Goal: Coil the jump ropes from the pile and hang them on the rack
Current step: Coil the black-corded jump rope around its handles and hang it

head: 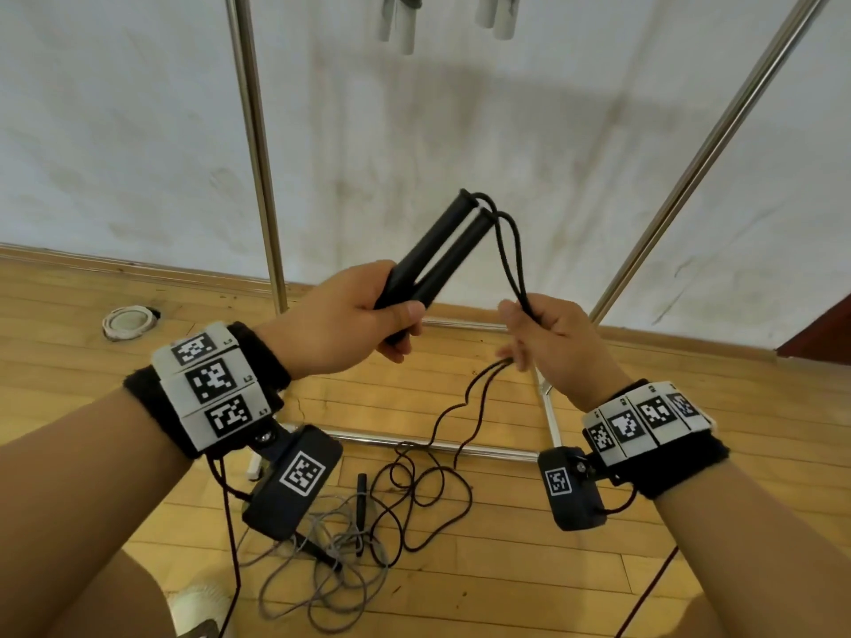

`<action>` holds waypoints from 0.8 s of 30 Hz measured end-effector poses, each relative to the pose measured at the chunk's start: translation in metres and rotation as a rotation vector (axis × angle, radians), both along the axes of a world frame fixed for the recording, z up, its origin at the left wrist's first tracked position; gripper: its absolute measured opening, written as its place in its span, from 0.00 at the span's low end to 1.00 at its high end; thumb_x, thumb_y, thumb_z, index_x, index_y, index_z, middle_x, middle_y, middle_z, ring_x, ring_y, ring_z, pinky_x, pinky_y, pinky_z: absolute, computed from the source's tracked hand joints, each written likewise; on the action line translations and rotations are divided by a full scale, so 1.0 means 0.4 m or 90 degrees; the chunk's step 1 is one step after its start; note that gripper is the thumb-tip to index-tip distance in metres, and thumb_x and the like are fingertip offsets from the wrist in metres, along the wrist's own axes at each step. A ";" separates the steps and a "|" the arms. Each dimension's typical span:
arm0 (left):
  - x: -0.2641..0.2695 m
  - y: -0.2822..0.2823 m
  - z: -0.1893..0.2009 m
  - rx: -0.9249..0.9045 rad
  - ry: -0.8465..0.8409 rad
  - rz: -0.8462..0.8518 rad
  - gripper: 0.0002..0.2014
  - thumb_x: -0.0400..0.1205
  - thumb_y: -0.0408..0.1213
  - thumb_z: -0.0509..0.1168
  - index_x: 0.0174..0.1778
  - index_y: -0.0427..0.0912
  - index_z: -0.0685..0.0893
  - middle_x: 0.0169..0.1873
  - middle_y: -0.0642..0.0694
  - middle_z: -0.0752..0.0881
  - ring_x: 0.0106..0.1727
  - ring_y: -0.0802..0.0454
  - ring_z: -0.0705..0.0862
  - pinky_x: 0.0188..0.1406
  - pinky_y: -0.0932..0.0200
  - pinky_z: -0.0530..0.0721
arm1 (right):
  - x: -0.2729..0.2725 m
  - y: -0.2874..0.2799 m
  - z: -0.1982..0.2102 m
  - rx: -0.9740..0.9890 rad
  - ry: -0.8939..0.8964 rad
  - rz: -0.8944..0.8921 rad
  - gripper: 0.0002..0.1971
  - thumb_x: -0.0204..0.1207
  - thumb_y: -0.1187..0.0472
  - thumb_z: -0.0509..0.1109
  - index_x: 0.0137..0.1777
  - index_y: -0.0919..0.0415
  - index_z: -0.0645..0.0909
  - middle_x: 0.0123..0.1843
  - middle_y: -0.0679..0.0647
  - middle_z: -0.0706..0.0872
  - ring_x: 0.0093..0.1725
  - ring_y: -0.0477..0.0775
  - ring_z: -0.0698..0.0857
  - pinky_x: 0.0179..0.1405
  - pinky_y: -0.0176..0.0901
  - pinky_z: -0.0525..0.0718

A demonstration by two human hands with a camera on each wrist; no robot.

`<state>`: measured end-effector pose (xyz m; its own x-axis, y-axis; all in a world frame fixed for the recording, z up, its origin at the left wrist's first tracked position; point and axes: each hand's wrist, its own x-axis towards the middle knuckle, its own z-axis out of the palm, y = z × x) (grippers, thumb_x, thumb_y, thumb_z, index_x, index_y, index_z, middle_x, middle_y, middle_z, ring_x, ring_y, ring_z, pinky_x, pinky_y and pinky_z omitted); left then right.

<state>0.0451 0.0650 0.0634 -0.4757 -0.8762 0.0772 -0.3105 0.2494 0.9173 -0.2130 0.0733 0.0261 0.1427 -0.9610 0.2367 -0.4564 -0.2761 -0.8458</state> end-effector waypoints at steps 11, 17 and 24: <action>0.012 -0.050 -0.031 -0.023 -0.072 0.152 0.03 0.87 0.42 0.63 0.52 0.47 0.79 0.37 0.48 0.90 0.28 0.62 0.86 0.27 0.66 0.83 | 0.039 0.017 0.025 0.050 -0.211 0.029 0.06 0.85 0.66 0.64 0.48 0.59 0.81 0.29 0.54 0.81 0.29 0.51 0.79 0.28 0.39 0.77; -0.019 -0.035 -0.037 -0.023 -0.081 0.108 0.05 0.88 0.43 0.62 0.56 0.48 0.78 0.39 0.50 0.89 0.34 0.61 0.88 0.35 0.61 0.86 | 0.099 0.037 0.023 0.010 -0.192 0.104 0.09 0.81 0.67 0.68 0.55 0.57 0.87 0.37 0.51 0.86 0.35 0.50 0.85 0.31 0.41 0.80; -0.040 -0.004 -0.032 0.025 -0.024 0.025 0.08 0.88 0.38 0.60 0.60 0.41 0.79 0.42 0.44 0.88 0.42 0.48 0.90 0.44 0.50 0.88 | 0.144 0.030 0.009 0.013 -0.201 0.057 0.08 0.75 0.70 0.75 0.47 0.56 0.89 0.37 0.52 0.91 0.36 0.50 0.90 0.30 0.36 0.81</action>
